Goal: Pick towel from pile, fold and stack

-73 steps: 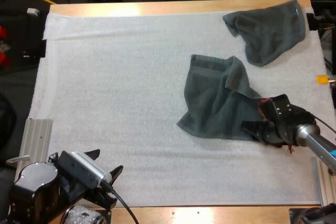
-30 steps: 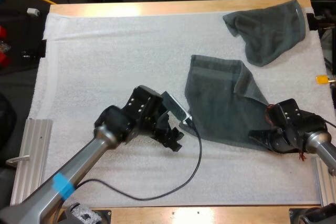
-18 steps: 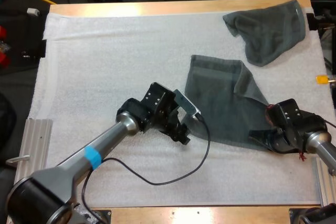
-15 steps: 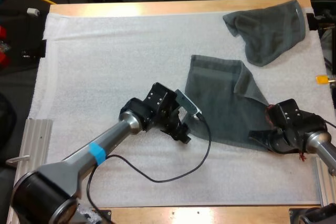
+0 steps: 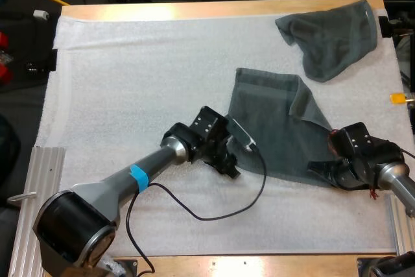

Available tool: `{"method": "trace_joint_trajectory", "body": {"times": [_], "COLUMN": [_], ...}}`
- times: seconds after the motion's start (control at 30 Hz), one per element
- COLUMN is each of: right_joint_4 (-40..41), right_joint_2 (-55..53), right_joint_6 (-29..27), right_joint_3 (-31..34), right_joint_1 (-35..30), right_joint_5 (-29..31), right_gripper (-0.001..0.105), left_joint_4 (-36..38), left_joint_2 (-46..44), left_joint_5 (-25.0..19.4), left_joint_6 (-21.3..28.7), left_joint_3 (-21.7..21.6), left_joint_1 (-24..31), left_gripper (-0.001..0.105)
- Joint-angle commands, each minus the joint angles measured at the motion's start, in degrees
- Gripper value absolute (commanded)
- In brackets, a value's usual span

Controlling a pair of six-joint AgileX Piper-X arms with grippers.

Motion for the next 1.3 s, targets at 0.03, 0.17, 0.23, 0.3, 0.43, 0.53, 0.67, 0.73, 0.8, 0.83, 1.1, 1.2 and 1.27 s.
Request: {"method": "trace_joint_trajectory", "body": {"times": [0.03,0.17,0.23,0.3,0.43,0.53,0.67,0.73,0.8,0.83,1.1,1.2,1.27], "right_joint_4": [0.9,0.9,0.9,0.9,0.9,0.8,0.6,0.6,0.5,0.5,2.5,4.3,6.2], "right_joint_2": [-0.4,-0.4,-0.4,-0.4,-0.4,-0.4,-0.4,-0.4,-0.4,-0.4,-5.0,-9.4,-11.8], "right_joint_6": [-0.7,-0.7,-0.7,-0.7,-0.7,-0.7,-0.7,-0.8,-3.5,-5.5,-9.6,-9.2,-8.9], "right_joint_3": [0.0,0.0,0.0,0.0,0.0,0.0,0.0,0.0,0.0,-0.1,-4.4,-7.1,-9.3], "right_joint_1": [-0.1,-0.1,-0.1,-0.1,-0.1,-0.1,-0.1,-0.1,-0.1,-0.1,0.4,0.4,0.4], "right_joint_5": [0.4,0.4,0.4,0.4,0.4,0.4,0.4,0.3,-1.1,-2.1,-8.2,-10.8,-13.1], "right_gripper": [0.000,0.000,0.000,0.000,0.000,0.000,0.000,0.000,0.000,0.000,0.000,0.000,0.000], "left_joint_4": [-0.1,0.0,1.0,2.5,4.3,6.7,8.6,9.7,11.7,12.7,21.7,26.1,28.6], "left_joint_2": [1.1,1.1,1.1,1.1,1.1,0.8,-1.5,-3.6,-6.0,-7.0,-20.2,-26.2,-29.0], "left_joint_5": [1.2,-1.2,-3.6,-4.0,-4.0,-4.0,-4.0,-4.0,-4.0,-4.0,-6.4,-8.1,-8.1], "left_joint_6": [-0.1,-0.1,-0.1,-0.1,-0.1,-0.1,-0.1,-0.1,-0.1,-0.1,0.1,0.1,0.0], "left_joint_3": [0.1,-0.2,-0.7,-1.4,-2.8,-4.5,-6.0,-6.2,-6.2,-6.2,-6.5,-7.5,-8.5], "left_joint_1": [-1.5,-3.3,-3.7,-3.7,-3.6,-3.6,-3.6,-3.6,-3.6,-3.6,-3.5,-3.5,-3.5], "left_gripper": [0.051,0.041,0.032,0.023,0.012,0.005,0.002,0.002,0.002,0.002,0.002,0.002,0.002]}}
